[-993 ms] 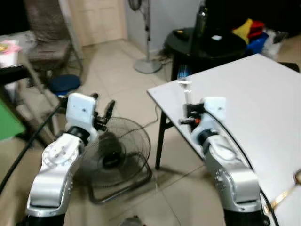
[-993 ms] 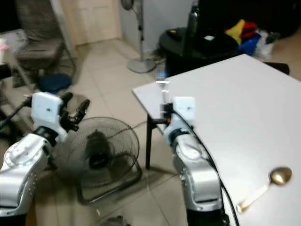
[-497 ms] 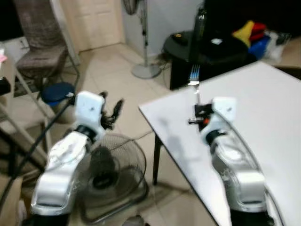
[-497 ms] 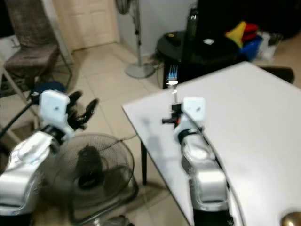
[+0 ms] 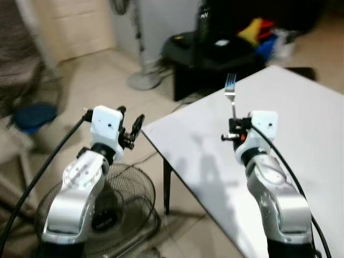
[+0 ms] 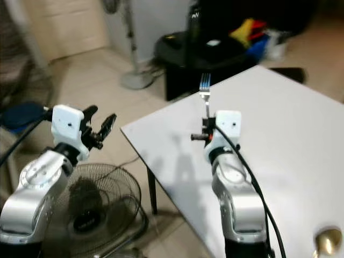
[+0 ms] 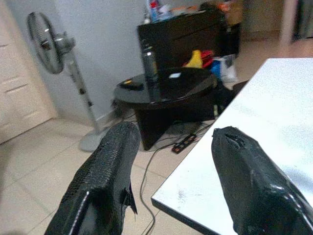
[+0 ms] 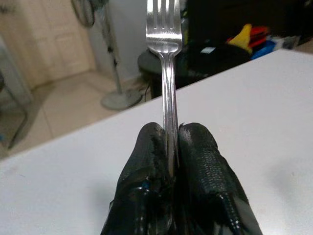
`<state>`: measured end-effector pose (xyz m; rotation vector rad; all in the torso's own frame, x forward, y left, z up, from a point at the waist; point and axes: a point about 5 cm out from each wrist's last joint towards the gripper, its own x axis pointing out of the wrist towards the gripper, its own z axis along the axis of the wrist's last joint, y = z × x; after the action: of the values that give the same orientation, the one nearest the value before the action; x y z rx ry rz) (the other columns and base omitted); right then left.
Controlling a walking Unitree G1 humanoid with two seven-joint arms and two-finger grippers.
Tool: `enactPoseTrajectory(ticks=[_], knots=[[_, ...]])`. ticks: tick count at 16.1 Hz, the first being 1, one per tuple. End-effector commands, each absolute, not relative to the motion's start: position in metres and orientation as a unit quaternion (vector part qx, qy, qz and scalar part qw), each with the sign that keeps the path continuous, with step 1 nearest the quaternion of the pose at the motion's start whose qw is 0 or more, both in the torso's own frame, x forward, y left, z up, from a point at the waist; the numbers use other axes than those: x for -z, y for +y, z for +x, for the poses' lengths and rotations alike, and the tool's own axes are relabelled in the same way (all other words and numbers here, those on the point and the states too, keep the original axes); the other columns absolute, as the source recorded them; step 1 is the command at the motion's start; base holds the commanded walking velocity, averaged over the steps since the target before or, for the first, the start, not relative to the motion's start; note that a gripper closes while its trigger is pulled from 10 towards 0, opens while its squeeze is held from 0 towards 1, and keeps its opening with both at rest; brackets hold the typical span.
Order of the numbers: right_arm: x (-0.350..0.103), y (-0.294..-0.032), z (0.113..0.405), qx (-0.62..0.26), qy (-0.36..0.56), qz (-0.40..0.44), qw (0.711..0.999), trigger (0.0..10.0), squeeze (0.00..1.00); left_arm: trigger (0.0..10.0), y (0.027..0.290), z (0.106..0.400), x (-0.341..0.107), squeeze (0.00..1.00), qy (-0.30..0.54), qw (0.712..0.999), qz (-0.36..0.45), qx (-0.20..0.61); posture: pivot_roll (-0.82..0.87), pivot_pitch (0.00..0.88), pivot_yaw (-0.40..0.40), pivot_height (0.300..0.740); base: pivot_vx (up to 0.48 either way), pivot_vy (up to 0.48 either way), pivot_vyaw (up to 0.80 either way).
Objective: Setting the table
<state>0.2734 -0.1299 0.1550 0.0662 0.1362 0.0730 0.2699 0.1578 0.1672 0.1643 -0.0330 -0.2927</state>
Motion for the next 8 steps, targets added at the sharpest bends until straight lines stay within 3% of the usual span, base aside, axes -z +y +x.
enactPoseTrajectory(ticks=[1,6,8], knots=[[-0.1574,-0.1292,0.2716,-0.036,0.065,0.033,0.997,10.0,0.00,10.0,0.1591,0.2718,-0.1687,0.00,-0.020,0.986,0.086,0.143,0.16,0.000,0.075,0.727,0.000,0.480,-0.80],[-0.1575,-0.1321,0.2706,-0.025,0.067,0.037,0.997,10.0,0.00,10.0,0.1571,0.2741,-0.1677,0.00,-0.018,0.985,0.086,0.150,0.15,0.000,0.085,0.727,0.000,0.479,-0.80],[-0.1580,-0.1328,0.2703,-0.020,0.068,0.039,0.997,10.0,0.00,10.0,0.1577,0.2765,-0.1680,0.00,-0.016,0.983,0.110,0.149,0.15,0.000,0.087,0.727,0.000,0.251,-0.80]])
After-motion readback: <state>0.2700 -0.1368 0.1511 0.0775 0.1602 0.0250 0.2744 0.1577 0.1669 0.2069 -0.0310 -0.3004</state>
